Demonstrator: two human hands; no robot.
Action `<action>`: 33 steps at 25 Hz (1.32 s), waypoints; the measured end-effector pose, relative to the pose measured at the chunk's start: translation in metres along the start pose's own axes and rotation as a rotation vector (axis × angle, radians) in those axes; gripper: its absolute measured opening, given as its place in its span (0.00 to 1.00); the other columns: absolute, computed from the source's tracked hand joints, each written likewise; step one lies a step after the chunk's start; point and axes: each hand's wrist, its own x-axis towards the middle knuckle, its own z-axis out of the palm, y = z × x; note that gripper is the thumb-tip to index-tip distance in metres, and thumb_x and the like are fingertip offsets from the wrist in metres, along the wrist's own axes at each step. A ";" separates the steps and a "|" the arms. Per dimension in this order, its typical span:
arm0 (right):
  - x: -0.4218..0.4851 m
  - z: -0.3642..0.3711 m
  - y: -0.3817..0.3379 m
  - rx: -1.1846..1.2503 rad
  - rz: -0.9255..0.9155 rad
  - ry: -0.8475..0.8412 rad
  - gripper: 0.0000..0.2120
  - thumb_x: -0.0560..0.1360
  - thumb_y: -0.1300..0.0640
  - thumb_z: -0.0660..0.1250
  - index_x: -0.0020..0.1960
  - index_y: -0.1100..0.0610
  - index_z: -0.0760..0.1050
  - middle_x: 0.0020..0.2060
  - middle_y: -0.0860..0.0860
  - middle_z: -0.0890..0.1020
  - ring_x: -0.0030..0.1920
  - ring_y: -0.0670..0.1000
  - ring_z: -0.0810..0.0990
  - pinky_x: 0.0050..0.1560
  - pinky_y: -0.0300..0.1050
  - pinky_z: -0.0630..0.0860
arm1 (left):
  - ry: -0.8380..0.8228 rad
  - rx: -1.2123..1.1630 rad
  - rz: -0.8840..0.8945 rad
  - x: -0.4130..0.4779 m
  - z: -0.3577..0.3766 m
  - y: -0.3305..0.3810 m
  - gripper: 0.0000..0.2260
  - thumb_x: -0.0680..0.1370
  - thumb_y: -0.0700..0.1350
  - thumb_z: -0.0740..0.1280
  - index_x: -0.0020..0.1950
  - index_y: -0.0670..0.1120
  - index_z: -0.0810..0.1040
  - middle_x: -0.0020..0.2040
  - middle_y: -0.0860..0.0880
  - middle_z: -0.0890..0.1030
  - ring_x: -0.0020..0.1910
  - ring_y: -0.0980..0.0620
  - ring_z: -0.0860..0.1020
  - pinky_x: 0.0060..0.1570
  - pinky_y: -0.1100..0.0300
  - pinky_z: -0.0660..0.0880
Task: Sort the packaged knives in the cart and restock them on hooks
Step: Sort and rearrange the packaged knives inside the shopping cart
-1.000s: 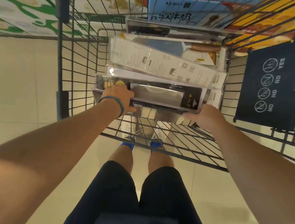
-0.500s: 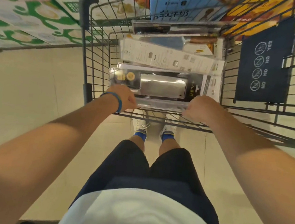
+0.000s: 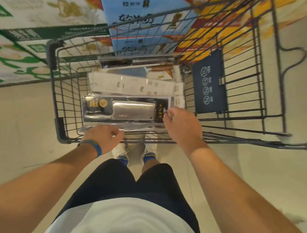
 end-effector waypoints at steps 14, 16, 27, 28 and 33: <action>0.086 -0.128 0.081 -0.258 0.399 0.465 0.44 0.70 0.44 0.70 0.81 0.54 0.55 0.80 0.58 0.57 0.74 0.65 0.66 0.65 0.67 0.68 | 0.006 -0.102 -0.021 0.016 0.012 -0.019 0.19 0.71 0.71 0.50 0.35 0.62 0.74 0.33 0.59 0.76 0.34 0.60 0.73 0.31 0.64 0.65; 0.087 -0.129 0.070 -0.202 0.413 0.460 0.41 0.70 0.44 0.70 0.79 0.52 0.59 0.80 0.56 0.60 0.72 0.63 0.68 0.63 0.66 0.68 | 0.007 -0.107 -0.045 0.016 0.013 -0.019 0.19 0.71 0.71 0.50 0.34 0.62 0.73 0.33 0.59 0.76 0.33 0.60 0.73 0.31 0.64 0.65; 0.023 -0.028 -0.083 -0.334 -0.046 0.165 0.24 0.77 0.42 0.61 0.70 0.49 0.73 0.68 0.51 0.75 0.67 0.57 0.71 0.68 0.68 0.52 | -0.226 -0.334 -0.180 0.033 0.002 -0.017 0.15 0.78 0.61 0.62 0.46 0.52 0.81 0.42 0.50 0.81 0.43 0.51 0.78 0.41 0.58 0.73; 0.026 -0.028 -0.081 -0.351 -0.030 0.175 0.23 0.77 0.43 0.62 0.69 0.49 0.75 0.68 0.51 0.75 0.69 0.58 0.70 0.69 0.69 0.50 | -0.254 -0.404 -0.223 0.039 -0.002 -0.019 0.15 0.78 0.60 0.62 0.49 0.50 0.82 0.46 0.48 0.82 0.47 0.49 0.79 0.45 0.56 0.74; 0.017 0.007 -0.085 -0.447 -0.327 0.225 0.24 0.79 0.48 0.63 0.73 0.53 0.72 0.79 0.60 0.63 0.79 0.67 0.53 0.73 0.76 0.43 | -0.283 -0.172 -0.153 0.071 -0.001 -0.011 0.16 0.78 0.59 0.63 0.57 0.49 0.79 0.55 0.45 0.81 0.53 0.45 0.77 0.54 0.53 0.74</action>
